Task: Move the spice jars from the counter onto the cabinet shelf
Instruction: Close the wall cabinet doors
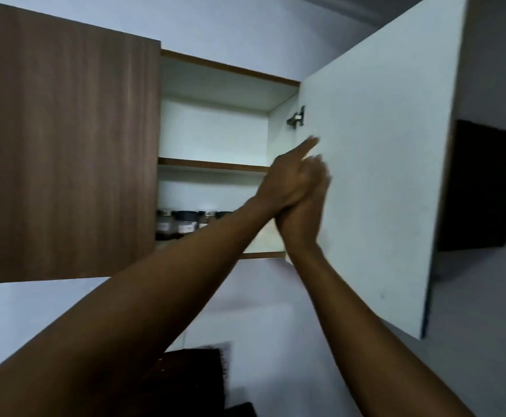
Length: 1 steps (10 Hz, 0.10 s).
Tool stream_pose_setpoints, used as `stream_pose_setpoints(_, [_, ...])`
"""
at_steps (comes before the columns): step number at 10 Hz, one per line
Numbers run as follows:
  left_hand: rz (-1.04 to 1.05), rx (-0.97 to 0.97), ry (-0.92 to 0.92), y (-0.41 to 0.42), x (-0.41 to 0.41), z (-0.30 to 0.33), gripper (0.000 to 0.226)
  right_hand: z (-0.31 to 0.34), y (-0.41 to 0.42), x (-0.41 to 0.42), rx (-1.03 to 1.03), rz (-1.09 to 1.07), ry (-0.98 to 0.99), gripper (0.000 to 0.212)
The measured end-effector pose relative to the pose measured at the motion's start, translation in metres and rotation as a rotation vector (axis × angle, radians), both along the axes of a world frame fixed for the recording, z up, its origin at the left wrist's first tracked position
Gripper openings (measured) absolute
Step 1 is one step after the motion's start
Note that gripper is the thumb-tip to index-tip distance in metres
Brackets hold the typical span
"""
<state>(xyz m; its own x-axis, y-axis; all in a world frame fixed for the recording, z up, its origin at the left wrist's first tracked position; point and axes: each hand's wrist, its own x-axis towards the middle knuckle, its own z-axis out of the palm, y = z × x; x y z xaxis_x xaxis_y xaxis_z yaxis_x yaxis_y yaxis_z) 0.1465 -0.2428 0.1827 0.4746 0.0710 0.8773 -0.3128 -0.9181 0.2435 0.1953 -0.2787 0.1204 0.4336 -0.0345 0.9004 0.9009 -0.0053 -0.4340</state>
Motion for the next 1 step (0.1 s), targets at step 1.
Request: stream_pose_setpoints(1, [-0.291,0.050,-0.111,-0.0835,0.0288,0.0248,0.045,0.0330,-0.0907,0.0232,0.154,-0.542,-0.251,0.056])
